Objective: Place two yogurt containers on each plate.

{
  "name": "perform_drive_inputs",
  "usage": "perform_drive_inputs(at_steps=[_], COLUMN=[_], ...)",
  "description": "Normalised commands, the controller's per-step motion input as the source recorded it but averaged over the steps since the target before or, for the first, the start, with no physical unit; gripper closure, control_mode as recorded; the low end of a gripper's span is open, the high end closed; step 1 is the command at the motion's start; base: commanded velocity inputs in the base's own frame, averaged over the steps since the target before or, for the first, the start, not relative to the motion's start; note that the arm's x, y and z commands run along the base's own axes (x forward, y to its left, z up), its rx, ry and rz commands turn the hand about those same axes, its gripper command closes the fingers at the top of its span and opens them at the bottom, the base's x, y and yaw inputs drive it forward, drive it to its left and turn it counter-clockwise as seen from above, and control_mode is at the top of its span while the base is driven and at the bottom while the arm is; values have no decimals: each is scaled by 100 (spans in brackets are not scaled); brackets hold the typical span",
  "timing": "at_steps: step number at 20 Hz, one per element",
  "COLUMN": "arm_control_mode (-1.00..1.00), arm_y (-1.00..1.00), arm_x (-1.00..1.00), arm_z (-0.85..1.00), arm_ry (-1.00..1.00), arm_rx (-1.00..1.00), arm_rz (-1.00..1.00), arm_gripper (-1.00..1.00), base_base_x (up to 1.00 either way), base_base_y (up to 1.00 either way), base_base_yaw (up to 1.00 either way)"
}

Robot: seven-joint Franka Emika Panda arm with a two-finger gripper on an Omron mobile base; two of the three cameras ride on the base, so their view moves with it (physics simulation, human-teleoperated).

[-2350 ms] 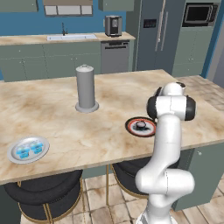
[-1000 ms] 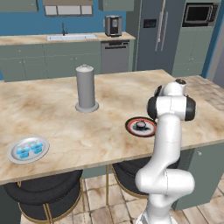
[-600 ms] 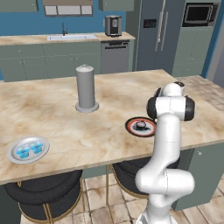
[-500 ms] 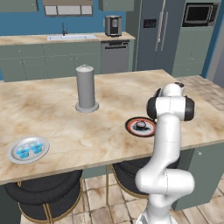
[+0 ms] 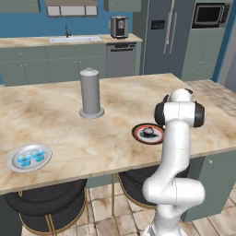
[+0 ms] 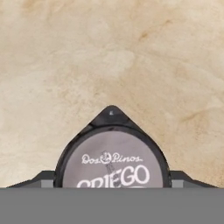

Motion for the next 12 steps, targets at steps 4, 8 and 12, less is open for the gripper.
perform_drive_inputs(at_steps=[4,8,12], arm_control_mode=[-100,-100,-100], arm_y=[0,11,51], arm_x=[0,-48,-75], arm_z=[6,73,86], arm_ry=[0,3,0], arm_rx=[0,2,0], arm_rz=[0,0,9], arm_gripper=[100,100,100], base_base_x=[0,0,0], base_base_y=[0,0,0], base_base_yaw=[0,0,0])
